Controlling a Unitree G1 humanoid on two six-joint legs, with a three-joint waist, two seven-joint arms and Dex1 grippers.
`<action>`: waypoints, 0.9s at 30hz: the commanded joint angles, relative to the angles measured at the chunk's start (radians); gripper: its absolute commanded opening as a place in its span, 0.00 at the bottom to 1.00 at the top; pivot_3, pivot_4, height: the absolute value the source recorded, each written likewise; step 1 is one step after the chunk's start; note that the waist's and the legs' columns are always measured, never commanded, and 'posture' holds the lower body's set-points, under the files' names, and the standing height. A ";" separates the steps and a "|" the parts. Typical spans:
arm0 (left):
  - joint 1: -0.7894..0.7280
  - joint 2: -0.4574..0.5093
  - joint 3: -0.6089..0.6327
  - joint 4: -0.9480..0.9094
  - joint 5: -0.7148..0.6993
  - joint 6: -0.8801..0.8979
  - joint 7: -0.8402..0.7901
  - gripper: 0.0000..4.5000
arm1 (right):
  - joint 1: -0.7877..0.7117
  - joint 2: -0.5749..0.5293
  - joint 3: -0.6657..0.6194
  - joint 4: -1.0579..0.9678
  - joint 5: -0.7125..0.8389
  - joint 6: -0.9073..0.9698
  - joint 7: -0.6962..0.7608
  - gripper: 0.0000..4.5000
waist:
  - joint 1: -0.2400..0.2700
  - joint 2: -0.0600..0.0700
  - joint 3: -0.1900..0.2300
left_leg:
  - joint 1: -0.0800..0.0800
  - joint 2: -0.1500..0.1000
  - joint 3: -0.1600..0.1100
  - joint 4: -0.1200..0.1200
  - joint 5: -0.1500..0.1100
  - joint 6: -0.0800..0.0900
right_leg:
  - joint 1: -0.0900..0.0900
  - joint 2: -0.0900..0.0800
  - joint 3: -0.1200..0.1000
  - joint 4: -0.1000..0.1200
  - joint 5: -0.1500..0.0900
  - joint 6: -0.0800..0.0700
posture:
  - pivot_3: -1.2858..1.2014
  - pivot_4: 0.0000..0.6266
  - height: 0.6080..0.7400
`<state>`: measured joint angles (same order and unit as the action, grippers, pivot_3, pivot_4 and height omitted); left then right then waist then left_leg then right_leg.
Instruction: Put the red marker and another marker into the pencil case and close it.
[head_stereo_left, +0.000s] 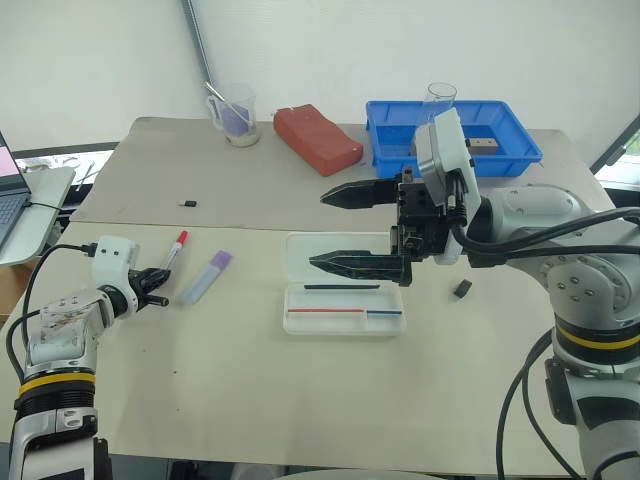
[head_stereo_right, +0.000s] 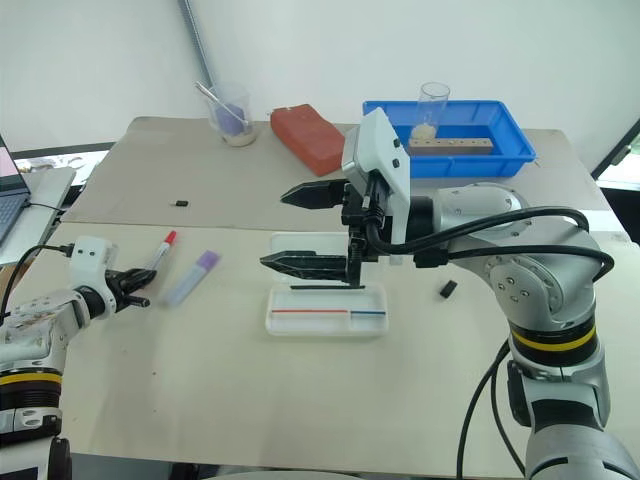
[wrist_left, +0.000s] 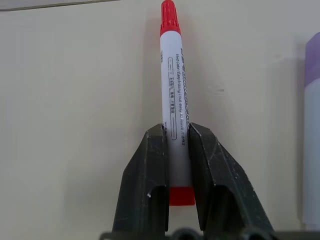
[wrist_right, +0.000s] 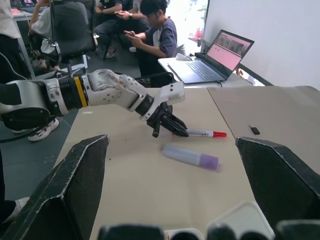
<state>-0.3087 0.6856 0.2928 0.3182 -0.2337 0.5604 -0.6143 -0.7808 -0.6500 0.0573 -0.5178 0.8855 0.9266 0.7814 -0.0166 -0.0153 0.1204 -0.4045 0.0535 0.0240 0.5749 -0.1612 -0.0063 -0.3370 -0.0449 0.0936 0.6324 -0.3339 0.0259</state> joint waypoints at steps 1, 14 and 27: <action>-0.051 0.021 0.074 -0.058 -0.034 -0.076 0.027 0.04 | -0.011 -0.022 -0.024 -0.006 -0.005 -0.003 0.004 1.00 | 0.001 -0.001 0.000 | 0.000 0.000 0.000 0.000 0.000 0.000 | 0.000 0.000 0.000 0.000 0.000 0.000 | 0.52 0.24 1.00; 0.046 0.126 -0.115 -0.769 -0.265 -0.129 -0.372 0.04 | 0.336 -0.293 -0.155 -0.103 -0.010 -0.026 0.118 1.00 | 0.004 -0.001 -0.001 | -0.001 -0.002 0.008 -0.003 0.000 0.000 | 0.002 -0.013 -0.006 -0.005 0.000 0.000 | 0.52 0.24 1.00; -0.130 -0.010 -0.530 -0.430 0.025 -0.415 -0.502 0.04 | 0.460 -0.272 -0.183 -0.154 -0.054 -0.029 0.008 1.00 | 0.005 0.001 -0.001 | -0.001 -0.002 0.010 0.001 0.000 0.001 | 0.000 0.001 0.000 -0.005 0.000 0.001 | 0.52 0.24 1.00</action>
<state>-0.4138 0.6805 -0.2224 -0.1271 -0.2297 0.1904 -1.0995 -0.3107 -0.9265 -0.0903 -0.6318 0.8188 0.9038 0.8124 -0.0121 -0.0144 0.1196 -0.4059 0.0517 0.0337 0.5764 -0.1607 -0.0055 -0.3363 -0.0441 0.0934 0.6279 -0.3338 0.0271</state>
